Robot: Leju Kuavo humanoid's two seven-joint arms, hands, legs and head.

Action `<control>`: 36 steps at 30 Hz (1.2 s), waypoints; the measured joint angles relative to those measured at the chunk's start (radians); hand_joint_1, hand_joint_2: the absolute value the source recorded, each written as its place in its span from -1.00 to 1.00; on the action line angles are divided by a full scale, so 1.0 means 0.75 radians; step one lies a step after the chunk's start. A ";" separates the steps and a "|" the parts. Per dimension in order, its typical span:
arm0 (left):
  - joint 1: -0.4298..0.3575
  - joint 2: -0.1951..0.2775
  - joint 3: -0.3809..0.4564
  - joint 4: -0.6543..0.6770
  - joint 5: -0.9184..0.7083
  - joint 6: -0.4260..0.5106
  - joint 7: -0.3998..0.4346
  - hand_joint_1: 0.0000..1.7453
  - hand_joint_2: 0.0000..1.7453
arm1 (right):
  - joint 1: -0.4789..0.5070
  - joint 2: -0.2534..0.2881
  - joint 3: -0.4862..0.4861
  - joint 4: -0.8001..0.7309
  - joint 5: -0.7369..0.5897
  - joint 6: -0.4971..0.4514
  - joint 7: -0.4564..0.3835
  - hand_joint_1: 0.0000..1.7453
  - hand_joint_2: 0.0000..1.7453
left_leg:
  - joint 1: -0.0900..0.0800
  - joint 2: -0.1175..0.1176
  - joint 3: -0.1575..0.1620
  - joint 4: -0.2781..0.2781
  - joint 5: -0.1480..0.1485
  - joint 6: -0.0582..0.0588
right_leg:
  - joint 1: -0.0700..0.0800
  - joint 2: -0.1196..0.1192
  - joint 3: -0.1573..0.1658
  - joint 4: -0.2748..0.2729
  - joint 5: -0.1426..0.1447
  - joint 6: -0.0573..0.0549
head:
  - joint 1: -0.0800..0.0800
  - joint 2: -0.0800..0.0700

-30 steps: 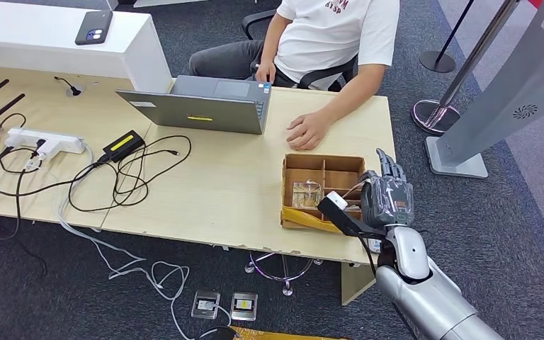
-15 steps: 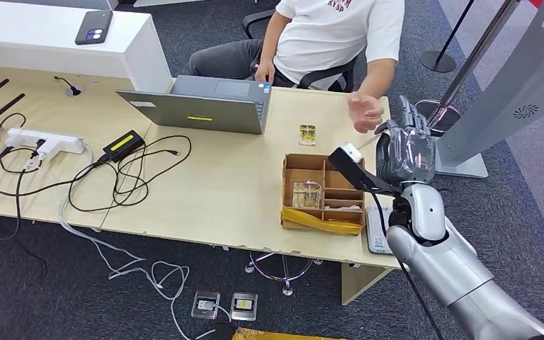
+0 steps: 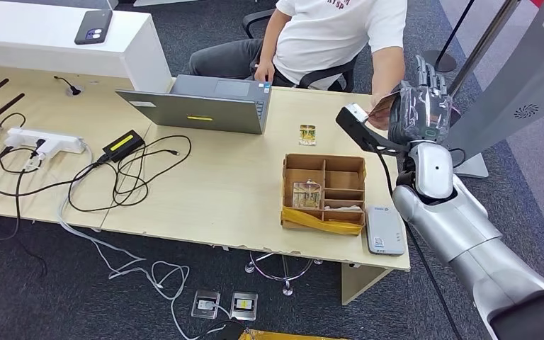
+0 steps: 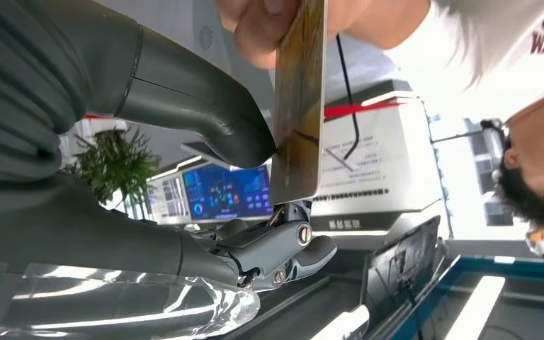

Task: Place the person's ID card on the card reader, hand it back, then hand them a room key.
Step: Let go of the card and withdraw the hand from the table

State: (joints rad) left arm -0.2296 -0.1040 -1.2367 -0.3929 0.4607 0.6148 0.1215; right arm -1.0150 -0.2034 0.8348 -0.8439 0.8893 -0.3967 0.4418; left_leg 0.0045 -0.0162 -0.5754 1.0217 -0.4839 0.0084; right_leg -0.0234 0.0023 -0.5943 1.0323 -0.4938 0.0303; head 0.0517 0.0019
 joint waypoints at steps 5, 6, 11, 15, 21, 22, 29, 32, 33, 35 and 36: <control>-0.004 -0.003 0.000 0.000 -0.026 -0.014 0.008 -1.00 -1.00 | -0.061 0.024 0.020 0.098 0.026 -0.010 0.015 0.80 1.00 | 0.000 0.000 0.000 0.000 0.000 0.000 | 0.000 0.000 0.000 0.000 0.000 0.000 | 0.000 0.000; -0.005 -0.004 0.000 0.000 -0.028 -0.016 0.008 -1.00 -1.00 | -0.069 0.028 0.023 0.117 0.027 -0.009 0.013 0.30 1.00 | 0.000 0.000 0.000 0.000 0.000 0.000 | 0.000 0.000 0.000 -0.001 0.000 0.000 | 0.000 0.000; -0.006 -0.005 0.001 0.000 -0.034 -0.030 0.013 -1.00 -1.00 | -0.079 0.042 0.039 0.176 0.026 -0.016 0.012 -1.00 1.00 | 0.000 0.000 0.000 0.000 0.000 0.000 | 0.000 0.000 0.000 -0.001 0.000 0.000 | 0.000 0.000; -0.006 -0.006 0.001 0.000 -0.044 -0.039 0.018 -1.00 -1.00 | -0.078 0.043 0.054 0.209 0.022 -0.060 0.019 -1.00 1.00 | 0.000 0.000 0.000 0.000 0.000 0.000 | 0.000 0.000 0.000 -0.001 0.000 0.000 | 0.000 0.000; -0.006 -0.006 0.003 0.000 -0.061 -0.035 0.016 -1.00 -1.00 | -0.073 0.022 0.056 0.216 -0.005 -0.190 0.008 -1.00 1.00 | 0.000 0.001 0.001 0.000 0.000 0.000 | 0.000 0.001 -0.001 -0.001 0.000 0.000 | 0.000 0.000; -0.005 -0.005 0.005 0.000 -0.063 -0.032 0.014 -1.00 -1.00 | -0.069 0.011 0.055 0.207 -0.009 -0.218 0.012 -1.00 1.00 | 0.000 0.001 0.001 0.000 0.000 0.000 | 0.000 0.001 0.000 -0.001 0.000 0.000 | 0.000 0.000; 0.016 -0.003 0.033 0.000 -0.028 0.021 -0.025 -1.00 -1.00 | 0.076 -0.137 -0.078 -0.003 0.047 -0.321 0.041 -1.00 1.00 | 0.000 0.000 0.003 0.001 -0.001 0.001 | 0.000 0.000 0.003 -0.004 0.000 0.000 | 0.000 0.000; 0.033 0.003 0.045 0.000 0.002 0.035 -0.037 -1.00 -1.00 | 0.236 -0.206 -0.259 -0.164 0.078 -0.322 -0.033 -1.00 1.00 | 0.000 -0.001 0.003 0.001 -0.001 0.001 | 0.000 -0.001 0.004 -0.004 0.000 0.000 | 0.000 0.000; 0.040 0.005 0.051 0.000 0.013 0.039 -0.039 -1.00 -1.00 | 0.294 -0.224 -0.339 -0.220 0.071 -0.322 -0.077 -1.00 1.00 | 0.000 -0.001 0.003 0.001 -0.001 0.002 | 0.000 -0.001 0.004 -0.004 0.000 0.000 | 0.000 0.000; 0.054 0.010 0.064 0.000 0.036 0.045 -0.046 -1.00 -1.00 | 0.412 -0.249 -0.515 -0.324 0.036 -0.322 -0.185 -1.00 1.00 | 0.000 -0.003 0.002 0.001 -0.002 0.002 | 0.000 -0.003 0.004 -0.005 0.000 0.000 | 0.000 0.000; 0.061 0.013 0.069 0.000 0.050 0.049 -0.049 -1.00 -1.00 | 0.467 -0.256 -0.610 -0.371 0.011 -0.322 -0.246 -1.00 1.00 | 0.000 -0.003 0.002 0.001 -0.002 0.002 | 0.000 -0.003 0.004 -0.005 0.000 0.000 | 0.000 0.000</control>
State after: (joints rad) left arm -0.1841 -0.0944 -1.1849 -0.3929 0.4981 0.6515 0.0845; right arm -0.6650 -0.3952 0.3769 -1.1220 0.8977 -0.6386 0.2575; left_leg 0.0044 -0.0186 -0.5739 1.0222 -0.4853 0.0097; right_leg -0.0233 0.0000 -0.5916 1.0286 -0.4939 0.0304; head 0.0514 0.0019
